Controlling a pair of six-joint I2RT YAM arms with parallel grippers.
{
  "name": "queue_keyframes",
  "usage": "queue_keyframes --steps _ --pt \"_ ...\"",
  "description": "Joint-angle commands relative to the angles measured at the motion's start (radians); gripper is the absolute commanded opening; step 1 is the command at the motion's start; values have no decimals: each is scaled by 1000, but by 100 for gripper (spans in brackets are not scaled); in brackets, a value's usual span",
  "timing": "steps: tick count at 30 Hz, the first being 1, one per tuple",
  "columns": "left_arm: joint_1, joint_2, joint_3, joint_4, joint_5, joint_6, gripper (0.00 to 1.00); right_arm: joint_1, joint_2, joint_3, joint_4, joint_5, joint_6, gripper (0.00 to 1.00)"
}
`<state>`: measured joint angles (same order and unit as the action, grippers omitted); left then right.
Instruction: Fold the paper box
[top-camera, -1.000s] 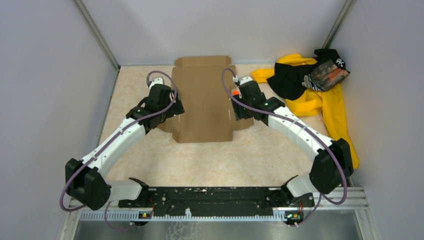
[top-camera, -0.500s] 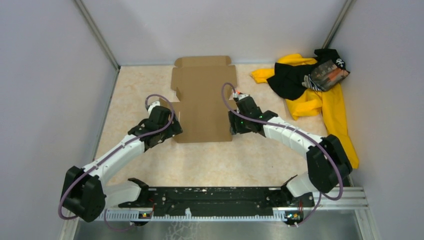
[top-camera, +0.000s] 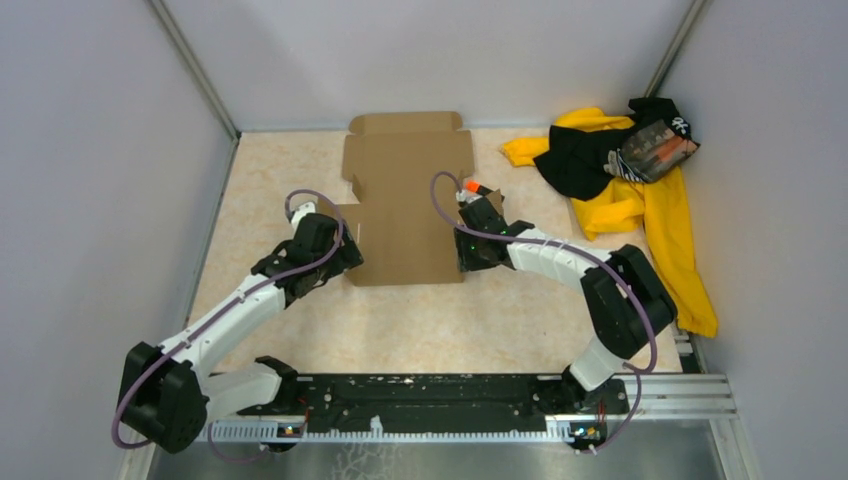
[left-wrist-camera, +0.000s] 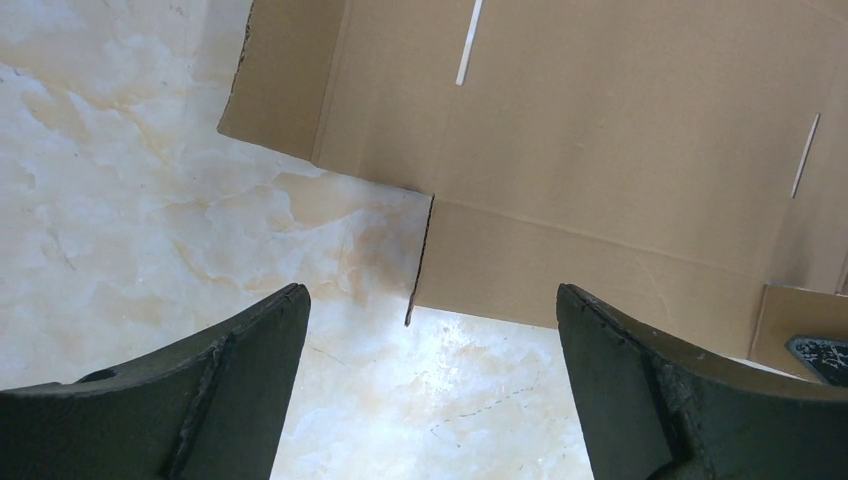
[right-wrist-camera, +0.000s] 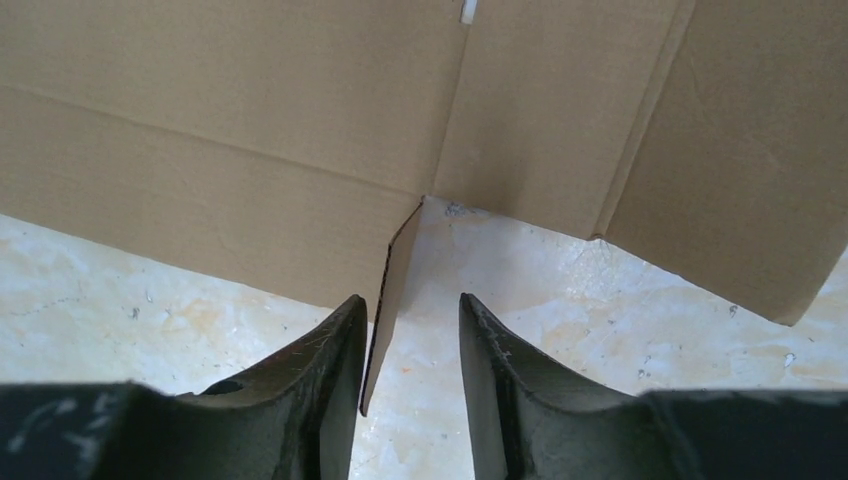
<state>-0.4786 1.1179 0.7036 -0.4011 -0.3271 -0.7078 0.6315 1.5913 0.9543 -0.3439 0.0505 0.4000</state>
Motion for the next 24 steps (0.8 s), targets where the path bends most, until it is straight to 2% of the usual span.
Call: queue_keyframes --steps 1,8,12,15,24 --pt "4 -23 -8 6 -22 -14 99 29 13 81 10 39 13 36" --pt "4 -11 -17 17 -7 -27 99 66 71 158 -53 140 0 22" --pt "3 -7 -21 25 1 -27 99 86 107 198 -89 175 -4 7" --pt "5 -7 -21 29 5 -27 99 89 112 218 -109 175 -3 0" --pt "7 -25 -21 7 43 -117 99 90 56 311 -178 125 9 0"
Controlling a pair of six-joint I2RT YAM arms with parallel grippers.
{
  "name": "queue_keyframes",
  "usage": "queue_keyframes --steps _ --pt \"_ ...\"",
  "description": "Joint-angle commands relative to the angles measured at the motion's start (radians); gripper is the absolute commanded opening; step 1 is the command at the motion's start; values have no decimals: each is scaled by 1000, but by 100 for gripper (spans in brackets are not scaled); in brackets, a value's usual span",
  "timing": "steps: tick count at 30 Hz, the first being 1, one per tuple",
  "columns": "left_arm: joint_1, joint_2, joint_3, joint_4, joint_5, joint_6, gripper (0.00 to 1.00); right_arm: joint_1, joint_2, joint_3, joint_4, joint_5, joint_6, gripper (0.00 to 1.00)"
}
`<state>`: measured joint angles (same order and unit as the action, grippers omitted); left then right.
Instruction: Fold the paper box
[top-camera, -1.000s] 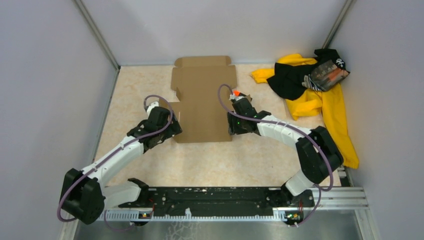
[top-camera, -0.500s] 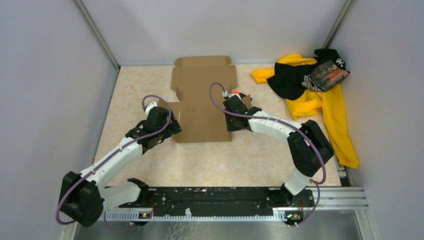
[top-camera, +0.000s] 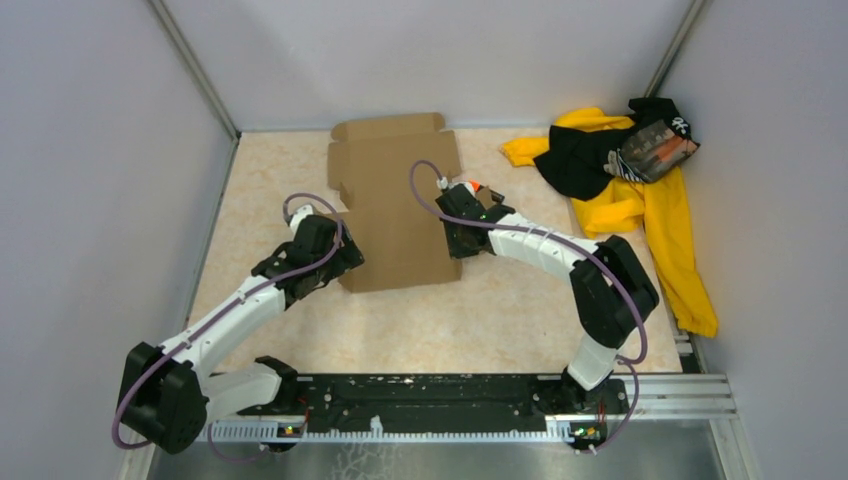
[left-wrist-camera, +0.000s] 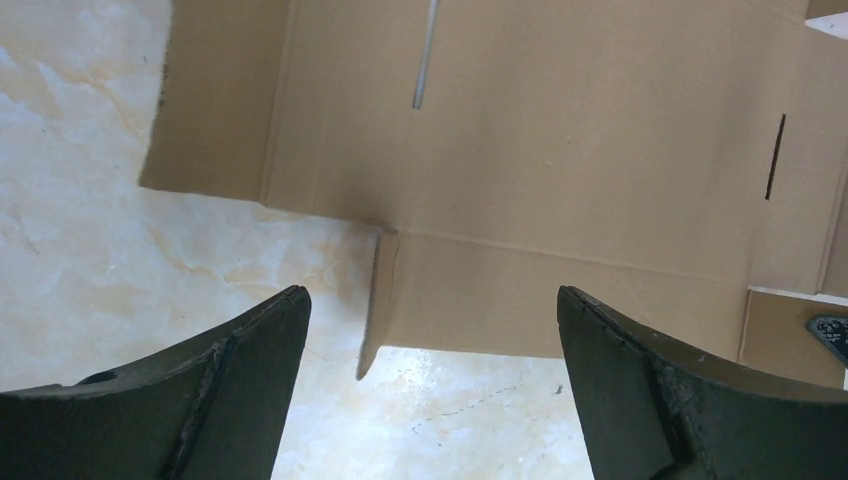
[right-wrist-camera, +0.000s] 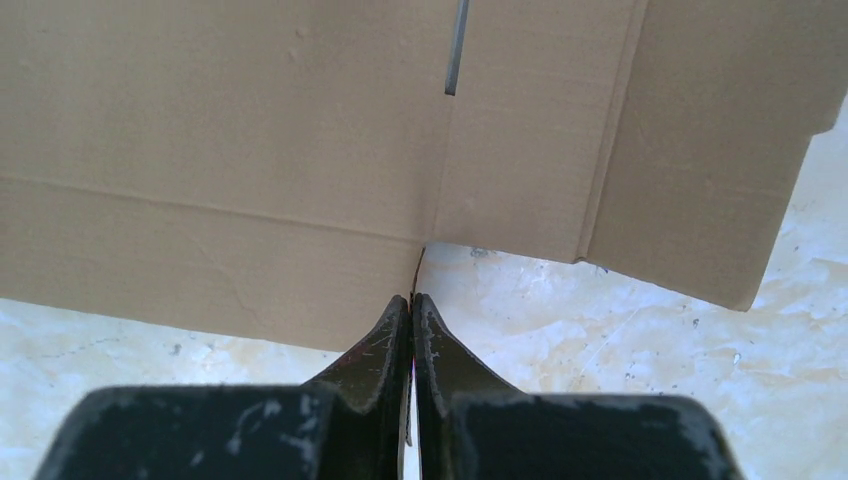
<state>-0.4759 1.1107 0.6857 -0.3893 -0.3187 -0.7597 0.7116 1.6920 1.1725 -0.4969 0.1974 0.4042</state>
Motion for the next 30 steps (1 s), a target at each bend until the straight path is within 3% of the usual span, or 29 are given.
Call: queue_keyframes --steps 1,9,18,25,30 --pt "5 -17 2 -5 55 -70 99 10 -52 108 -32 -31 6 0" --pt "7 -58 51 -22 130 2 99 7 -52 283 -206 -29 -69 0" --pt "3 -74 235 -86 344 229 99 -32 29 521 -418 -112 -184 0" --pt "-34 -43 346 -186 328 389 98 -60 145 689 -584 -242 -288 0" --pt "-166 24 401 -224 237 417 98 -63 192 824 -672 -281 -316 0"
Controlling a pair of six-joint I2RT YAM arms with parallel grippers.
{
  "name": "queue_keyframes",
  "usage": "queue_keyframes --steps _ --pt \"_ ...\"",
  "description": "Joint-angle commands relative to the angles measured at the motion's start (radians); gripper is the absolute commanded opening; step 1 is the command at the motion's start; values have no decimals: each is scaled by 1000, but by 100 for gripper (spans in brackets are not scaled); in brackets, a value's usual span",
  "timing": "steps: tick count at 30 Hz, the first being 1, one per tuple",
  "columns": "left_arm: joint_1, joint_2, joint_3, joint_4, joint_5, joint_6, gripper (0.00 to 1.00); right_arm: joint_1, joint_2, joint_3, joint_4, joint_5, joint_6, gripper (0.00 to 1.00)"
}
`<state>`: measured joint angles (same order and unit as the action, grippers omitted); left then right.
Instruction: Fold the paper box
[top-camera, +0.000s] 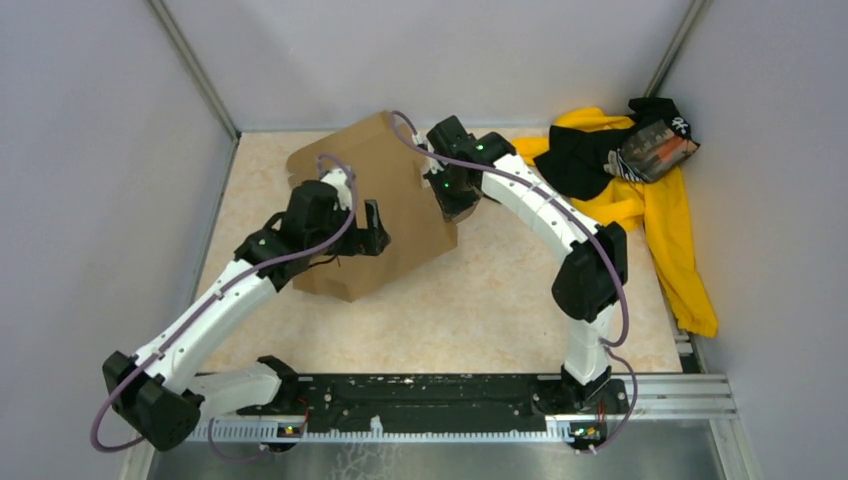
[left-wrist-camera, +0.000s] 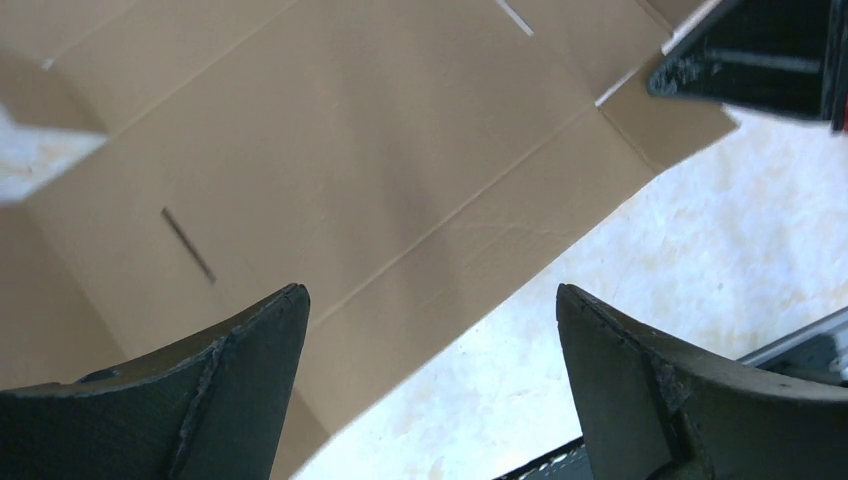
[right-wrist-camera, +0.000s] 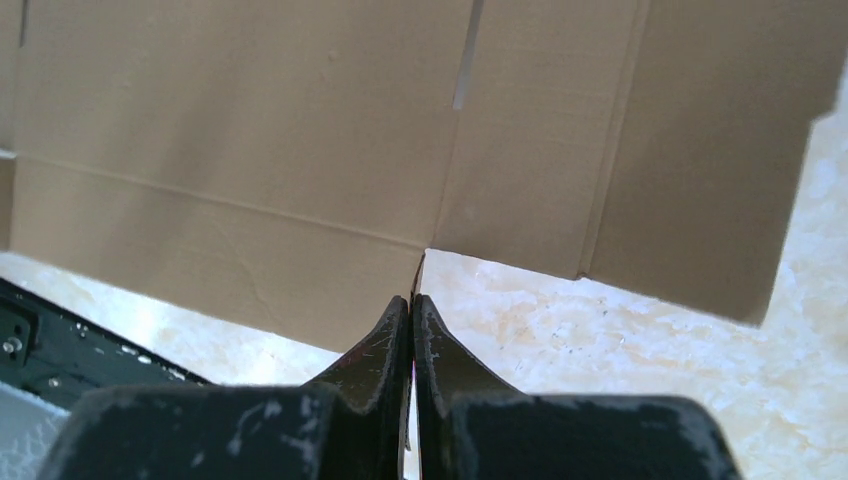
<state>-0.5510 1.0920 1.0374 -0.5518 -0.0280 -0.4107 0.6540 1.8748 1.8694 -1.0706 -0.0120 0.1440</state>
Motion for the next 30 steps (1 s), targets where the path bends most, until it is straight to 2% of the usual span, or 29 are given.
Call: queue_keyframes --steps 1,6,11,16,25,30 --pt "-130 60 66 -72 -83 71 98 -5 16 151 -110 -76 -58 0" --pt "-328 198 163 -165 -308 93 99 -17 48 235 -143 -100 -57 0" --pt "-445 287 203 -213 -488 108 99 -37 48 249 -138 -137 -52 0" --pt "-493 330 224 -220 -567 123 98 -48 47 246 -135 -144 -52 0" --pt "-533 388 242 -202 -603 138 98 -62 49 258 -129 -168 -48 0" --pt "-549 423 241 -181 -618 151 92 -70 50 268 -126 -183 -45 0"
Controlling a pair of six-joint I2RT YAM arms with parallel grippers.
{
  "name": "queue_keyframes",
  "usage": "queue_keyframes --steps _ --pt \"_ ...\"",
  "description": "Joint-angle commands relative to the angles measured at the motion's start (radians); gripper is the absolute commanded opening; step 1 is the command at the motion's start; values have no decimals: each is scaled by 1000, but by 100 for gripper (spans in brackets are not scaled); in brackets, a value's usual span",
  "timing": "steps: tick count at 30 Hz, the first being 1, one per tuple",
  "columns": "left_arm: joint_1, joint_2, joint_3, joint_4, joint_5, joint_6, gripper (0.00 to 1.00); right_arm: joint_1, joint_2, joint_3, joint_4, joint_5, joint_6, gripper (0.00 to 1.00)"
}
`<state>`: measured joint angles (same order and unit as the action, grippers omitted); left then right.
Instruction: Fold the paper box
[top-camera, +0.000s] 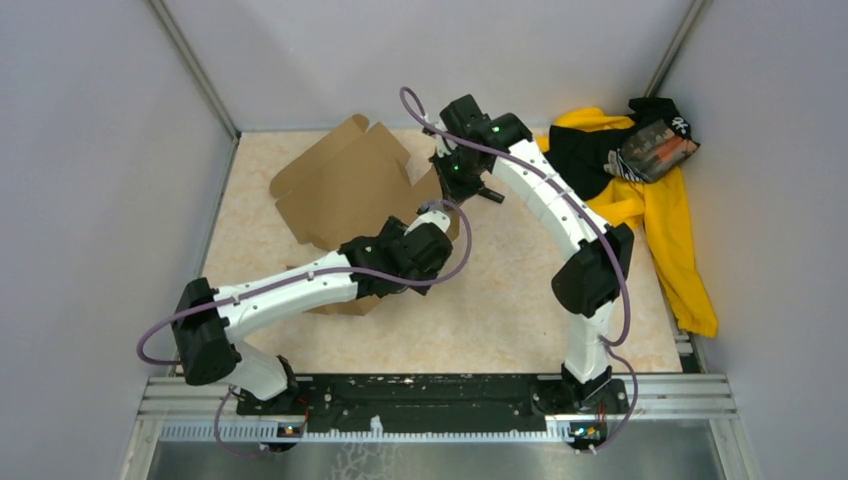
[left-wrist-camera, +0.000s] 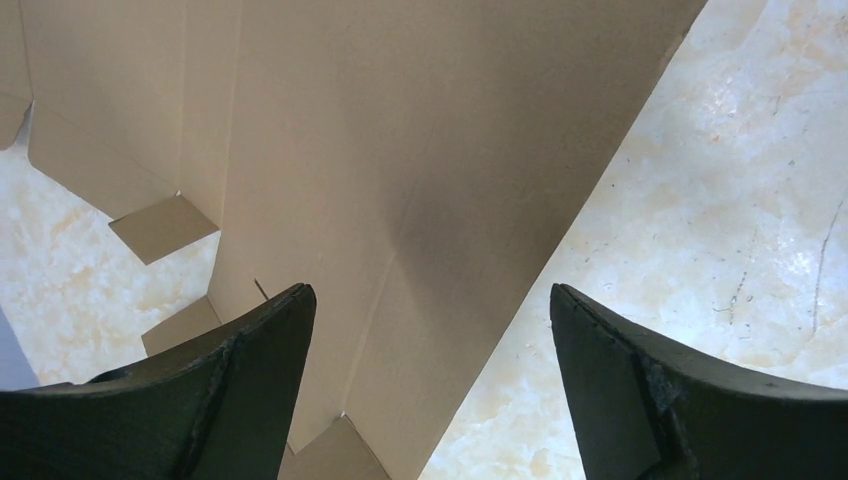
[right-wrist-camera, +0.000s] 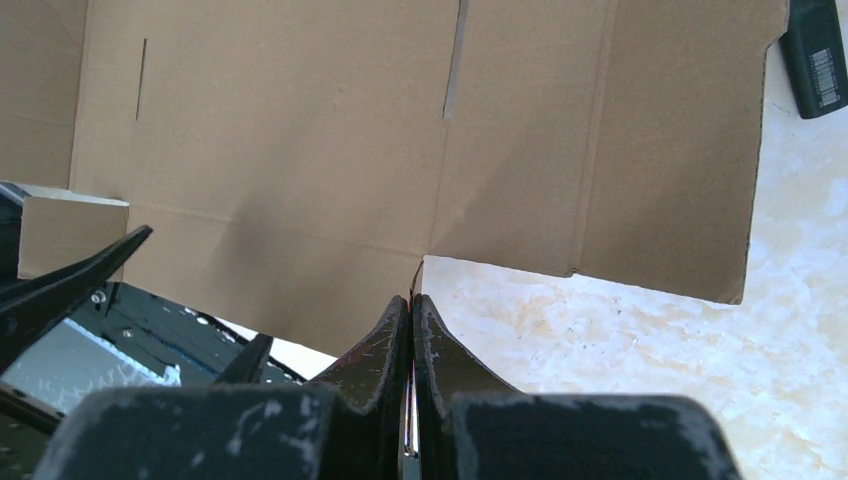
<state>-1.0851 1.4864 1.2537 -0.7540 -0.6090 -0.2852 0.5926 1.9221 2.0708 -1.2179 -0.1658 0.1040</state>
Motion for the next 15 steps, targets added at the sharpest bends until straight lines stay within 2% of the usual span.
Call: queue_keyframes --steps 1,4,7,13,15 --pt "-18 35 24 21 -38 26 92 -10 3 70 21 -33 -4 0" --pt "-27 47 23 21 -59 26 88 -13 3 78 23 -43 -3 0" --pt "-31 59 25 21 -76 29 69 -15 2 83 26 -57 1 0" --pt "-32 95 38 1 -99 17 42 -20 -1 97 29 -77 6 0" --pt "-32 109 44 -8 -102 13 25 -22 -3 98 30 -83 8 0"
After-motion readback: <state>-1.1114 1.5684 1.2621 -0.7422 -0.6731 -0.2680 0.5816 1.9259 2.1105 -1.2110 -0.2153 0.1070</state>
